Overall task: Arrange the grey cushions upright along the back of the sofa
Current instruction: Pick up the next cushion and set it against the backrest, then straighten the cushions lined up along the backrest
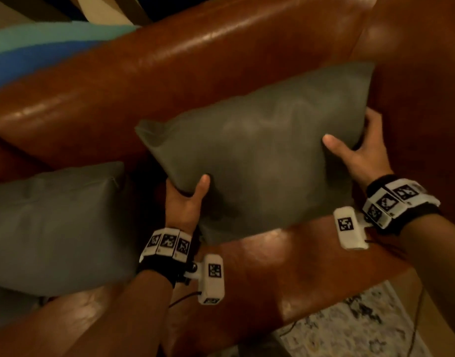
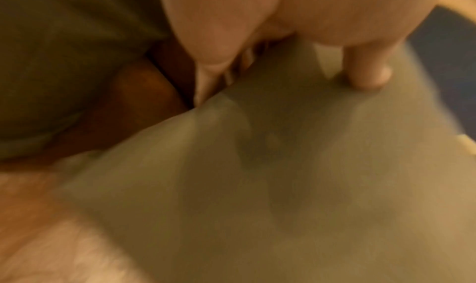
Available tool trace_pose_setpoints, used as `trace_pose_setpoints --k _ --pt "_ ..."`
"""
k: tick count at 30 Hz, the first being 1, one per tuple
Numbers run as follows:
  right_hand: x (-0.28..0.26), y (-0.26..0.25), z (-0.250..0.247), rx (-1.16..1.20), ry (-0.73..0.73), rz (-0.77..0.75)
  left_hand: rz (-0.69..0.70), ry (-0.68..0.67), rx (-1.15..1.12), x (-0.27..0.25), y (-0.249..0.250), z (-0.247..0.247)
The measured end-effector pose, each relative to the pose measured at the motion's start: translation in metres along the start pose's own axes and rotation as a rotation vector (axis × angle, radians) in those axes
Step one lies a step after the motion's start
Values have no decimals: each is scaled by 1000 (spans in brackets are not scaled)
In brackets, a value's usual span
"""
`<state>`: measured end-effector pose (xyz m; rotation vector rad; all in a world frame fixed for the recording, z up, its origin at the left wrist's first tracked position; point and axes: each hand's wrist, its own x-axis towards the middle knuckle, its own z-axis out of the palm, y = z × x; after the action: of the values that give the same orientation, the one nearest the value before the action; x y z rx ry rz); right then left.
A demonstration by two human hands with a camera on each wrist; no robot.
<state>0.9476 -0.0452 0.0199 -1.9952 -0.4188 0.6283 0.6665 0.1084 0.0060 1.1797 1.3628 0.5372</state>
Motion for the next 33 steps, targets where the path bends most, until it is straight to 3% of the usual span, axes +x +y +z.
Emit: trace_pose_setpoints --k 4,7,11,17,21,25,27,30,33 --pt "23 -27 35 -49 -43 -133 63 149 -15 13 1 -16" --pt "33 -32 60 -108 -118 -74 -12 165 51 34 2 -26" --pt "40 -40 66 -110 -97 -56 -48 135 51 41 6 -32" --pt "23 -26 79 -198 -155 -3 -76 265 189 31 -10 -23" --pt "4 -22 83 -177 0 3 -79 218 195 20 -19 -32" --pt "-50 4 96 -184 124 -2 -154 108 184 -13 -40 -56" --pt "-89 16 113 -186 36 45 -203 69 194 -34 -56 -76" --pt "-148 29 153 -160 -217 125 -177 72 242 -59 -79 -118" --pt "-198 25 207 -155 -394 157 -155 330 251 -66 -83 -178"
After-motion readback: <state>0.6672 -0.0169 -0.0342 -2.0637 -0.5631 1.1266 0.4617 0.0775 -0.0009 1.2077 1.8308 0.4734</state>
